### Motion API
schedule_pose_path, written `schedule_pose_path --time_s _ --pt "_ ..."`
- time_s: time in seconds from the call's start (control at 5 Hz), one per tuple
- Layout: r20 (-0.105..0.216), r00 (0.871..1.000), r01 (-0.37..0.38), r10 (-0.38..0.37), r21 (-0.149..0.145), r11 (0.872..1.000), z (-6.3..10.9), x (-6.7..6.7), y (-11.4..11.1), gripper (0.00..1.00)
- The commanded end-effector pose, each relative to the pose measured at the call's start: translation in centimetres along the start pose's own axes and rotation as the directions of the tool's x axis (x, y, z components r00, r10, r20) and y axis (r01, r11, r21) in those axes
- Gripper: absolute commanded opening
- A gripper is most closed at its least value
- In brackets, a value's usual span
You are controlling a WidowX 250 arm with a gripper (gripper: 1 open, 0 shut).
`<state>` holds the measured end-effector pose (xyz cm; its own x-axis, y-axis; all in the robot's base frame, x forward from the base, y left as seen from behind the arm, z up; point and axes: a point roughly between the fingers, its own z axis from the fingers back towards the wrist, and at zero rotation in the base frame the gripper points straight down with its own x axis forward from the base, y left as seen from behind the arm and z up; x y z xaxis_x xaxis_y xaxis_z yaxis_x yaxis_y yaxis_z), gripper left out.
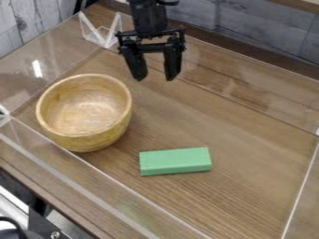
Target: Move green object from inside the wooden bowl to the table next to it
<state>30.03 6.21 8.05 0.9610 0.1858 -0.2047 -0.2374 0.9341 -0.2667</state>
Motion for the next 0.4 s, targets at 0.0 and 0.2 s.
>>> schedule_pose_path --time_s 0.0,0.2 --pt "0.075 0.997 -0.008 0.007 0.007 1.0 0.04 1.02 0.87 1.0" --pt "0.099 0.995 -0.031 0.031 0.006 0.999 0.04 1.57 0.31 0.0"
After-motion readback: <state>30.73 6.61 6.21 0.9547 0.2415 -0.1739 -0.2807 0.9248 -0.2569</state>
